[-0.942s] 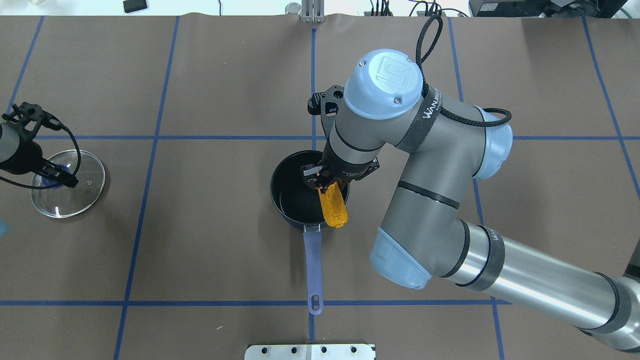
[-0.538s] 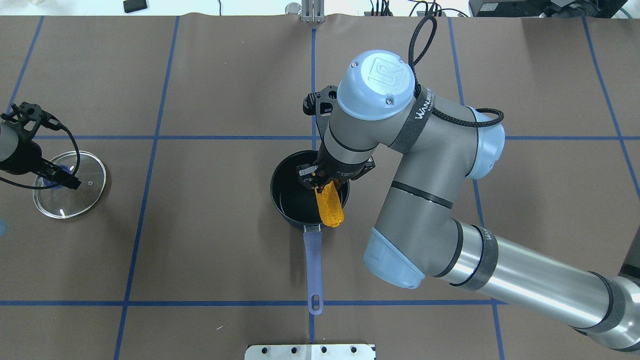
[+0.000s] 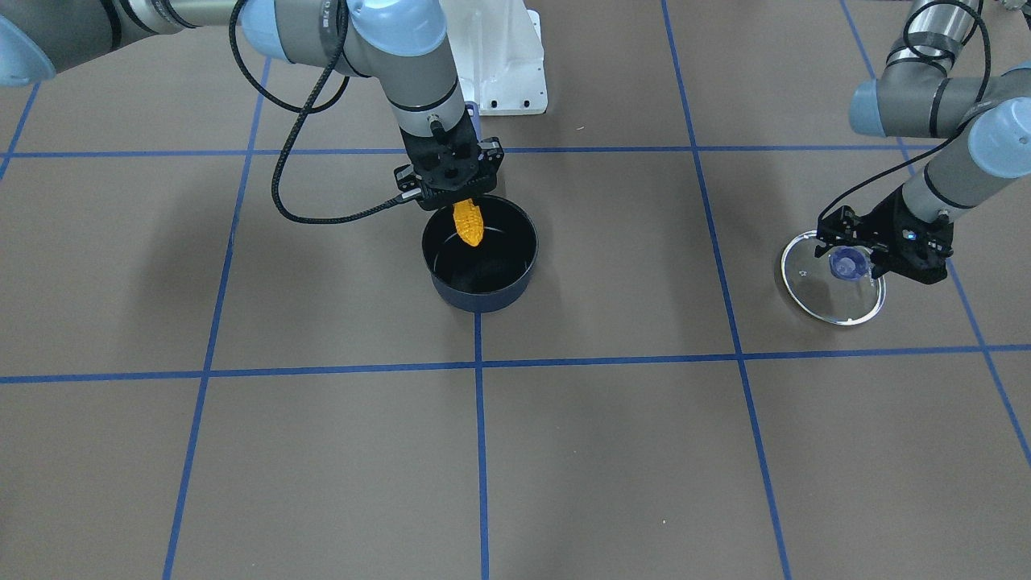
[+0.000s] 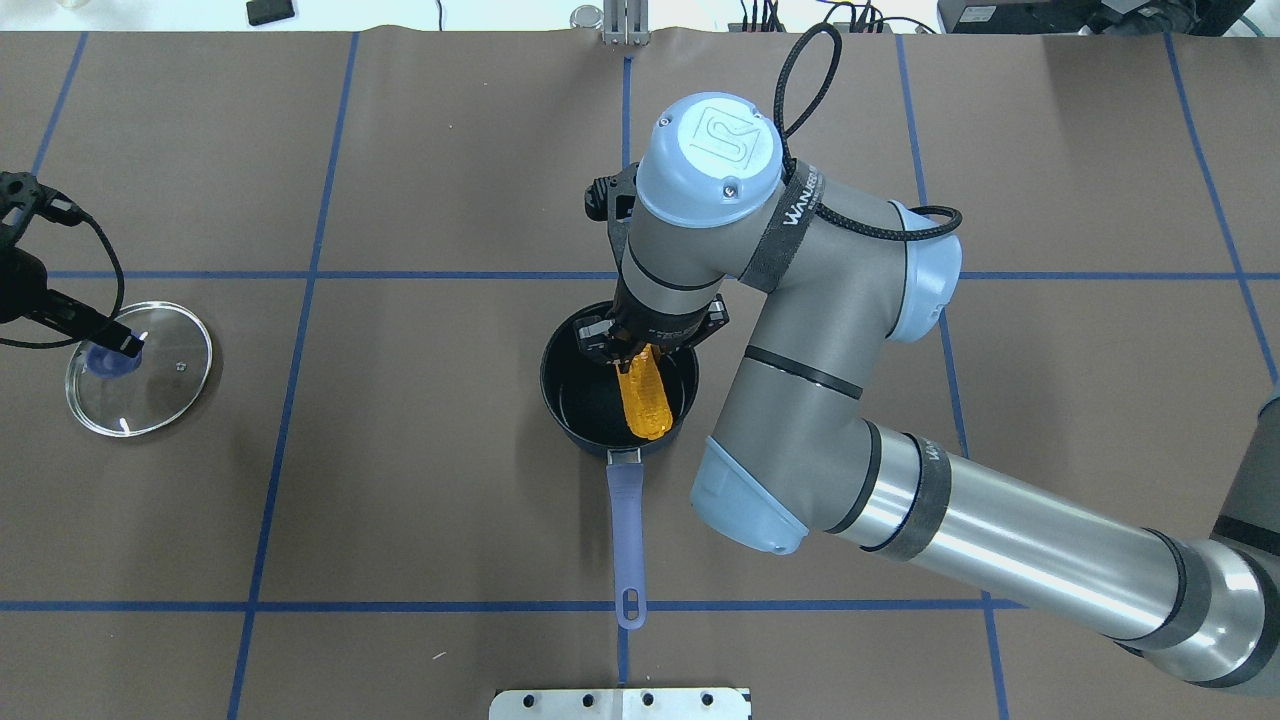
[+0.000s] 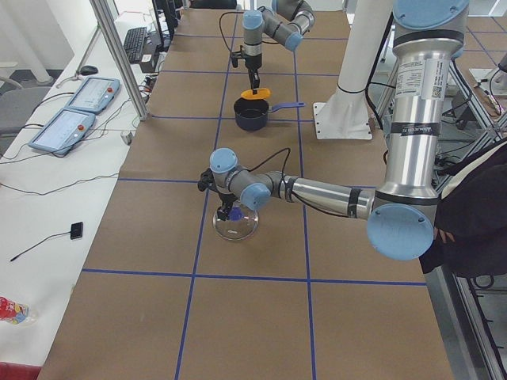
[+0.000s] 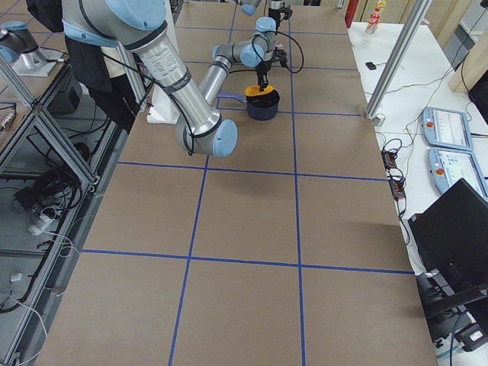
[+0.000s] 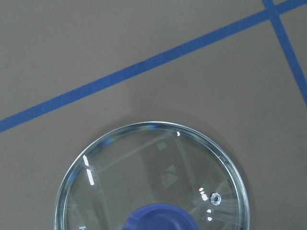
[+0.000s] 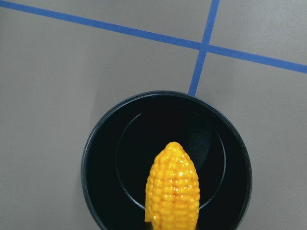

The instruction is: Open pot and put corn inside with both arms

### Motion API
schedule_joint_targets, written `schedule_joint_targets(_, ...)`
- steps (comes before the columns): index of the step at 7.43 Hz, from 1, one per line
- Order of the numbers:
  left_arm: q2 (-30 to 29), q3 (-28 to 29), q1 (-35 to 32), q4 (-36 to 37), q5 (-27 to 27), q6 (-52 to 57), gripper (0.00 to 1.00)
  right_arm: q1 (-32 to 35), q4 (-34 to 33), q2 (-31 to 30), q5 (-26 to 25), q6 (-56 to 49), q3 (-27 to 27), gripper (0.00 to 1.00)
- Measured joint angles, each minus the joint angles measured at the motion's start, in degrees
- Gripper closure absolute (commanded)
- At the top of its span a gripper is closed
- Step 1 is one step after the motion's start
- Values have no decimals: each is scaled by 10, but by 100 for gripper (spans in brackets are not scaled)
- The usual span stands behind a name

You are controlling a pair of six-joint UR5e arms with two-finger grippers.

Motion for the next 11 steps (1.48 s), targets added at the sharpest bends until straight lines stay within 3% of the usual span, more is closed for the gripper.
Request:
schedule_joint_targets(2,2,-7,-17,1,-17,1,2,0,36,1,-10,0,-33,69)
schedule_joint_targets(3,3,-11,-22,1,-22,1,2,0,56,1,-14,1,-51,63)
schedule_joint_targets(4,3,-13,-25,1,-27,1,2,0,65,2,-16,2,-60,1)
schedule_joint_targets(9,4,-20,-70,34,-70,32,2,16,74,2,-47,3,-50,0)
schedule_joint_targets(11,0,-22,-136,129,-83,161,2,78,75,-49,-4,-47,-16,0)
